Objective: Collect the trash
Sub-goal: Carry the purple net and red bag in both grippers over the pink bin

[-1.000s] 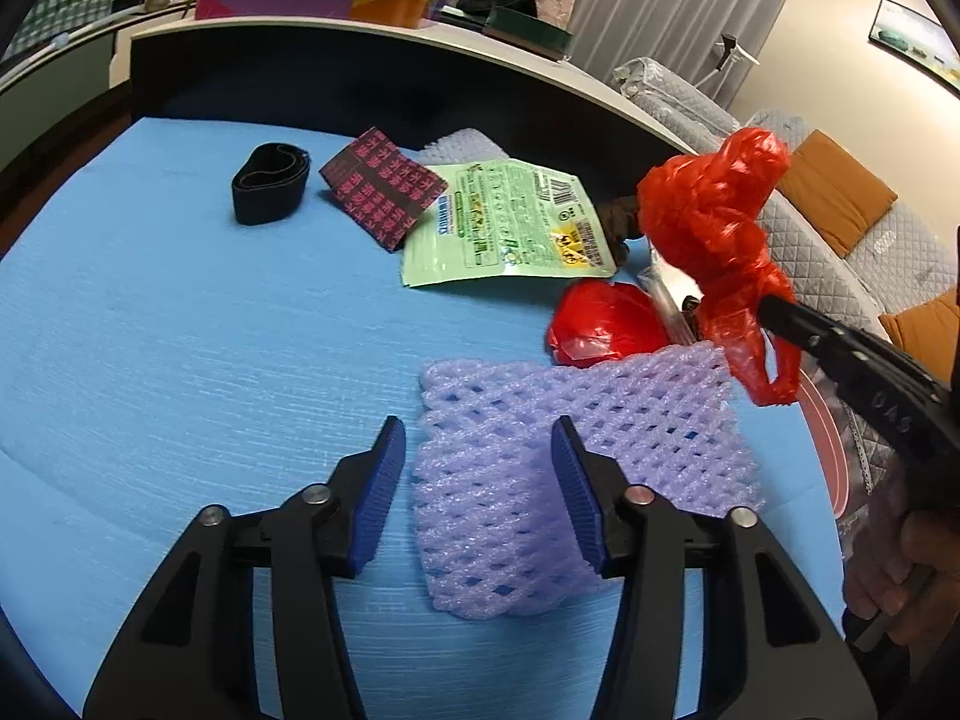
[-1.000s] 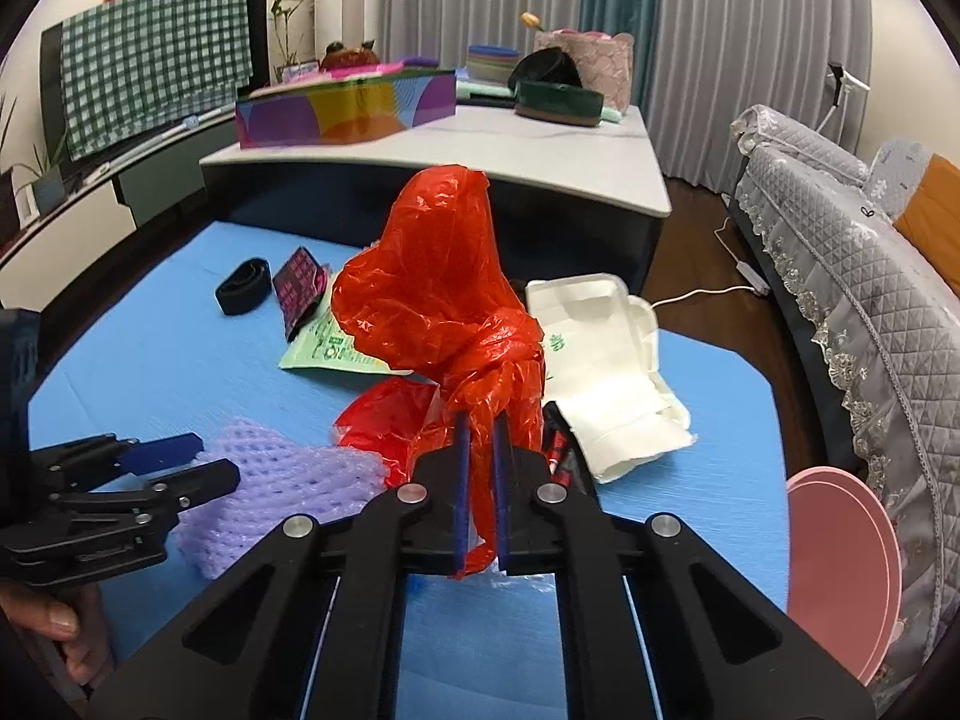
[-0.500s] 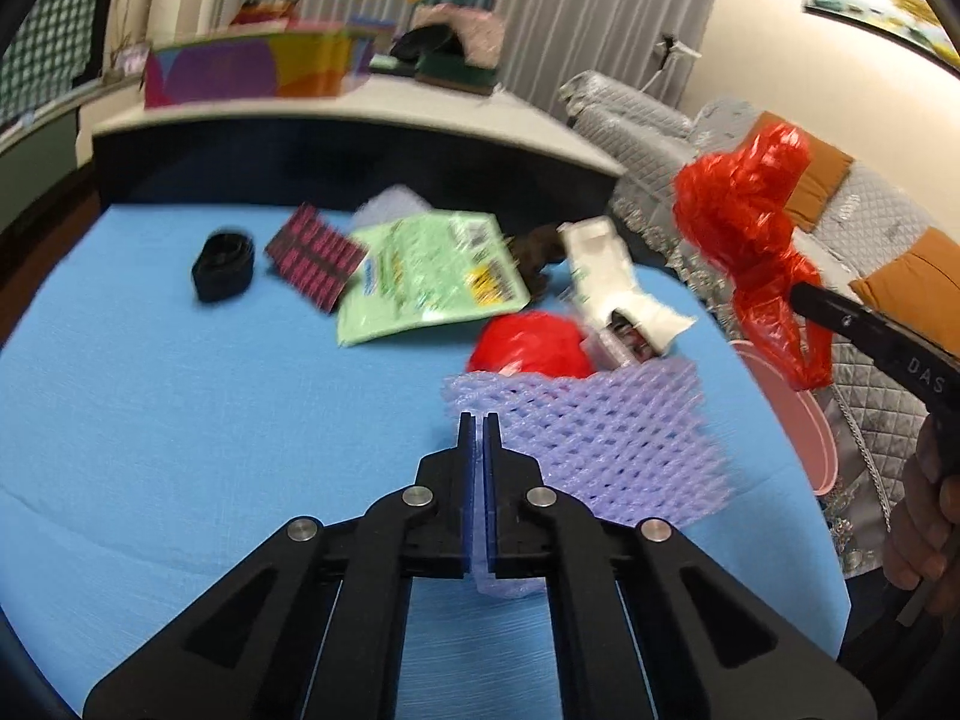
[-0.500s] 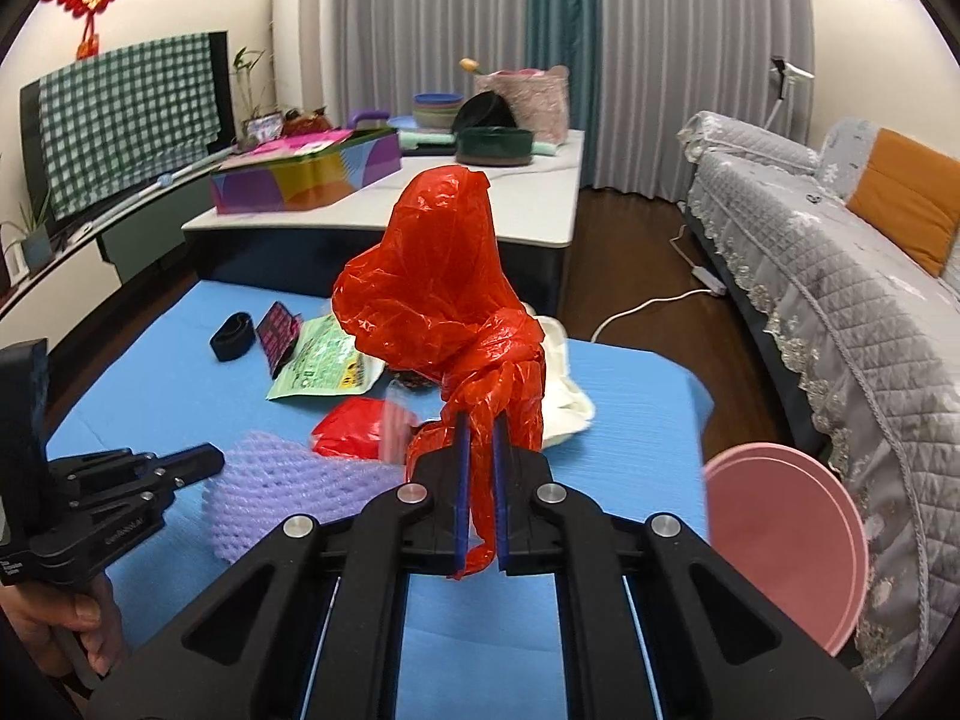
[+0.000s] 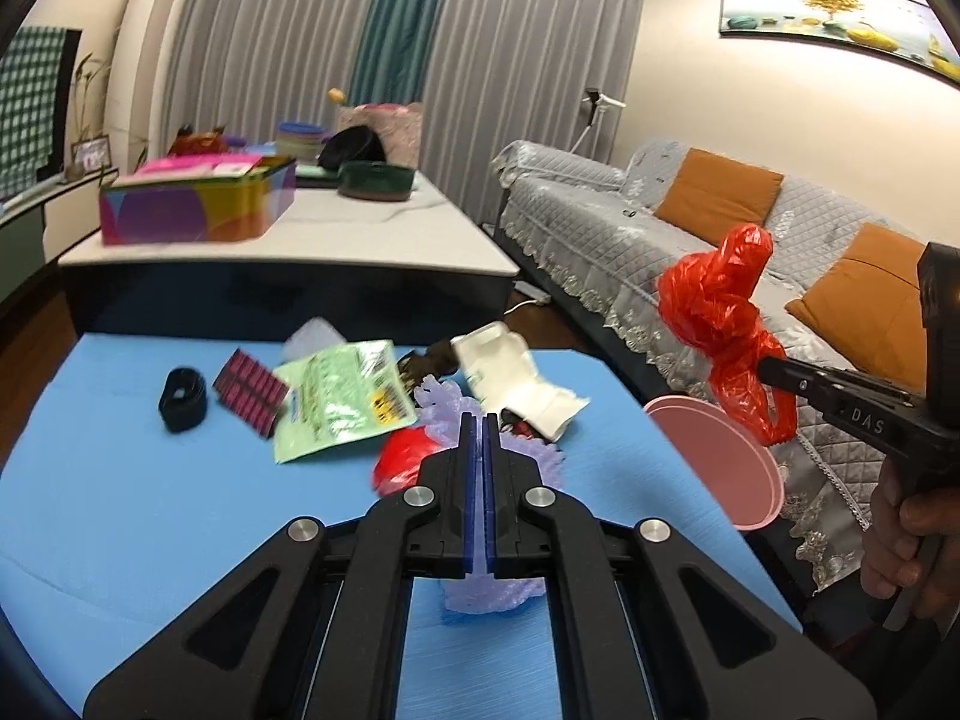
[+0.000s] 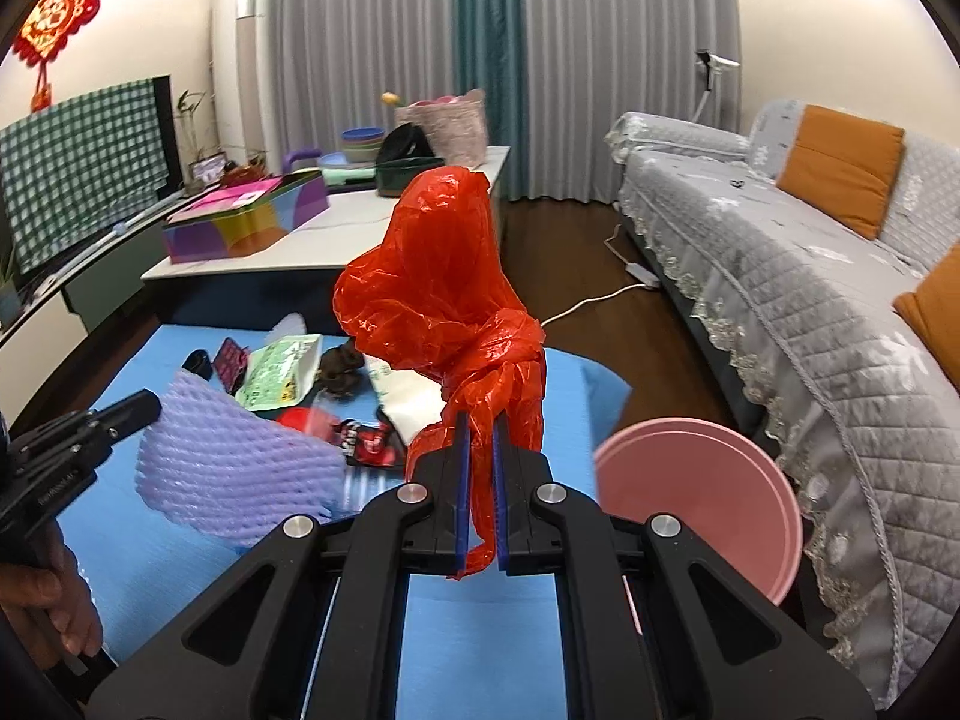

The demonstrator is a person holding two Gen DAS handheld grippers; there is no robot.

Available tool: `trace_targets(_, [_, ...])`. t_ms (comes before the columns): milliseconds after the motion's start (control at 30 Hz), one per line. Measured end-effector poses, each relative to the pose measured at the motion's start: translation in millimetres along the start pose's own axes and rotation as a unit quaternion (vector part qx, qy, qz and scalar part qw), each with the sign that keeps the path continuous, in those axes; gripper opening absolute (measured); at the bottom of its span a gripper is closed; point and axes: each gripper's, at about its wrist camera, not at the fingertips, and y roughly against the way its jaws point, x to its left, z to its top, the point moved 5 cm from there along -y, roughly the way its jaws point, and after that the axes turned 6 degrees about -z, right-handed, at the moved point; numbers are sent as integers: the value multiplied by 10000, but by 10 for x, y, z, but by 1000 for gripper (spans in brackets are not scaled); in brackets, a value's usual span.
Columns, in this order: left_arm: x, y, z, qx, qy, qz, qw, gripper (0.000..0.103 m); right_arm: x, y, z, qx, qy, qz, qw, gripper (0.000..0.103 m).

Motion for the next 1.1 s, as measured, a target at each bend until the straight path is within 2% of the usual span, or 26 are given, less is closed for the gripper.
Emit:
trace_targets(267, [-361, 12, 178, -43, -366, -176, 9992, 2, -414, 125, -1, -6, -326, -291, 9990, 7])
trace_targets(533, [-685, -121, 331, -56, -463, -382, 9982, 2, -892, 182, -1, -55, -589, -740, 9955, 7])
trace_targets(867, [-1327, -584, 541, -20, -761, -767, 9942, 2, -1528, 128, -125, 85, -1094, -1137, 9874, 7])
trace_targets(1100, [-1710, -1043, 565, 88, -904, -1013, 9907, 2, -1807, -21, -221, 227, -1260, -1287, 9834, 7])
